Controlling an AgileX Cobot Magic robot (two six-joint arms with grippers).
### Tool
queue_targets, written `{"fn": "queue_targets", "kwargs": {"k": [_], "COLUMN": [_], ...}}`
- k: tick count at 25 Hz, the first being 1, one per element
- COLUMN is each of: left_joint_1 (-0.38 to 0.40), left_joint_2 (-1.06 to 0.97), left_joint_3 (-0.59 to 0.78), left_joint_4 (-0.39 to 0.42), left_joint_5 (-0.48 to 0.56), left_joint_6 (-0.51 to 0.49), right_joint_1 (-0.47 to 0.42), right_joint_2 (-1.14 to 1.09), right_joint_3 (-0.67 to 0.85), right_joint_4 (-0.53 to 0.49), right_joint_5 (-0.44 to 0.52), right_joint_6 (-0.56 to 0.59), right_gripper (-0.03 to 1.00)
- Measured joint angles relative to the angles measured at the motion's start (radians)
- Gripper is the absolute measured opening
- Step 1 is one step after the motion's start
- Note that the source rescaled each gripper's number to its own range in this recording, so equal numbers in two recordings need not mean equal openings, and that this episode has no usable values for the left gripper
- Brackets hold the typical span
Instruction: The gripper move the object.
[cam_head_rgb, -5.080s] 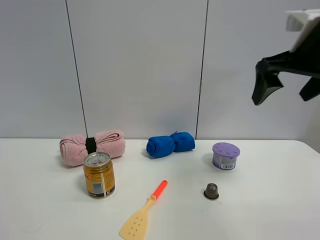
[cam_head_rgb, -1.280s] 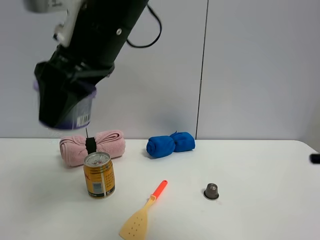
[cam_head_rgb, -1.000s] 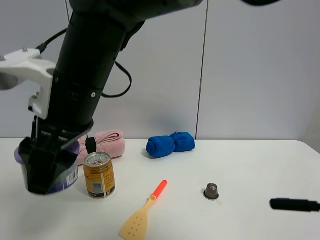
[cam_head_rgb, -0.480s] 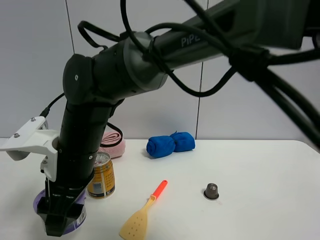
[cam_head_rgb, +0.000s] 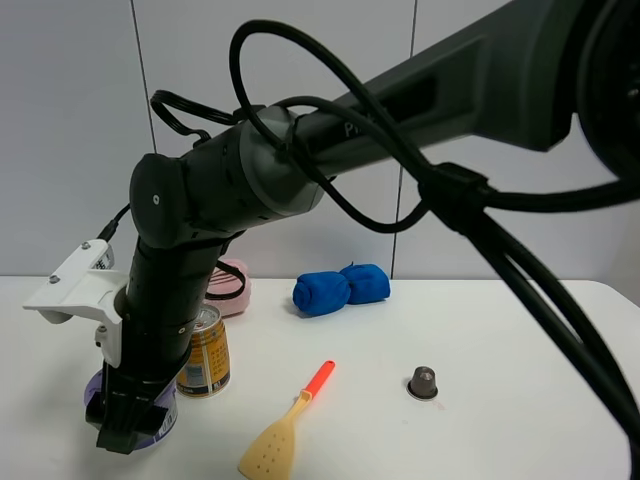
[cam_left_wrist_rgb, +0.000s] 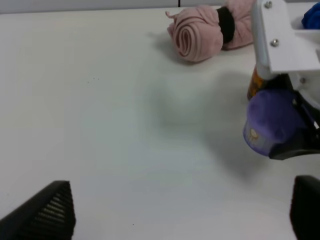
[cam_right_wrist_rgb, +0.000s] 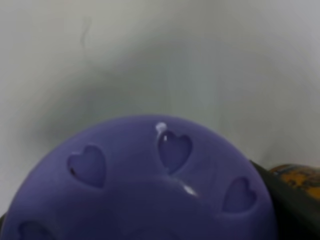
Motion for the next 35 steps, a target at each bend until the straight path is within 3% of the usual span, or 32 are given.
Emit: {"fn": "queue_targets", "kwargs": {"k": [16, 18, 22, 24, 27, 35], "left_joint_1": [0.0, 0.0, 0.0, 0.0, 0.0, 0.0], "left_joint_2": [0.0, 0.0, 0.0, 0.0, 0.0, 0.0], "left_joint_3": [0.0, 0.0, 0.0, 0.0, 0.0, 0.0], "left_joint_4": [0.0, 0.0, 0.0, 0.0, 0.0, 0.0], "left_joint_5": [0.0, 0.0, 0.0, 0.0, 0.0, 0.0], "left_joint_6": [0.0, 0.0, 0.0, 0.0, 0.0, 0.0], "right_joint_1": [-0.002, -0.002, -0.002, -0.002, -0.002, -0.002], "right_joint_2": [0.035, 0.032, -0.014, -0.055, -0.139, -0.481], "right_joint_3": [-0.001, -0.001, -0.001, -0.001, -0.001, -0.001], "right_joint_4": [0.003, 0.003, 0.003, 0.002, -0.011, -0.035], "right_joint_5": [0.048, 0.045, 0.034, 0.03, 0.034, 0.045], "right_joint_6": [0.009, 0.018, 0.077, 0.094, 0.109, 0.142], "right_gripper": [0.03, 0.13, 0.56, 0.67, 0.73, 0.74]}}
